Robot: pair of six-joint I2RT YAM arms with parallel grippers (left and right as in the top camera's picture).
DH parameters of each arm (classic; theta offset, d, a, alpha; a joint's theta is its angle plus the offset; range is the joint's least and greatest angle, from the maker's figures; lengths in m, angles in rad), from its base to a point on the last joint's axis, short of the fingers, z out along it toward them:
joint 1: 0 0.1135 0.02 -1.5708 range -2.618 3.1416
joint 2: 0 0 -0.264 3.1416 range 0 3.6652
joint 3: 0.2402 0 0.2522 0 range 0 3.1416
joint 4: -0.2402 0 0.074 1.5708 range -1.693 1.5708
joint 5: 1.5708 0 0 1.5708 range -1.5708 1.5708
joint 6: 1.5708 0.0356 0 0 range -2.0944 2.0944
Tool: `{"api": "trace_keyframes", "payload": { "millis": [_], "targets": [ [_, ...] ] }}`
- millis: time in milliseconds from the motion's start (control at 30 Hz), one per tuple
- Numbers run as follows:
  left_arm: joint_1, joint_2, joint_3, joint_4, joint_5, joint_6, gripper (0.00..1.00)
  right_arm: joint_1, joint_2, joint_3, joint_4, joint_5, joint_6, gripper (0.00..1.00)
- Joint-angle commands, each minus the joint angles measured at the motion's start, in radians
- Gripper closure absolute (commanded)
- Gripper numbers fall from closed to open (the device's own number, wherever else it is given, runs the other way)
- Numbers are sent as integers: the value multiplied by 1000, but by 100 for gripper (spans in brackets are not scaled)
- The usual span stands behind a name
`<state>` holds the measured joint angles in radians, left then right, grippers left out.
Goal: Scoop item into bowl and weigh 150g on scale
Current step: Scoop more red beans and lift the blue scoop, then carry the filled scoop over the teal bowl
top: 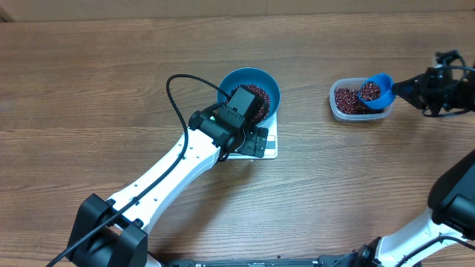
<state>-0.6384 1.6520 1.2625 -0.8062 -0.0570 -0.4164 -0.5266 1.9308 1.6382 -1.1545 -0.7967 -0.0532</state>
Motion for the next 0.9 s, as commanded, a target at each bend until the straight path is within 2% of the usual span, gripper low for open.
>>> {"api": "trace_keyframes", "payload": {
  "millis": [0, 267, 600, 867],
  "targets": [
    [-3, 10, -4, 3, 2, 9, 1, -53, -6, 31, -7, -205, -7, 96],
    [-3, 10, -4, 3, 2, 9, 0, -60, -6, 31, -27, -409, -34, 96],
    [-3, 10, -4, 3, 2, 9, 0, 111, -18, 64, -6, -409, -33, 96],
    [-3, 10, -4, 3, 2, 9, 1, 379, -33, 295, -3, -133, 5, 96]
  ]
}}
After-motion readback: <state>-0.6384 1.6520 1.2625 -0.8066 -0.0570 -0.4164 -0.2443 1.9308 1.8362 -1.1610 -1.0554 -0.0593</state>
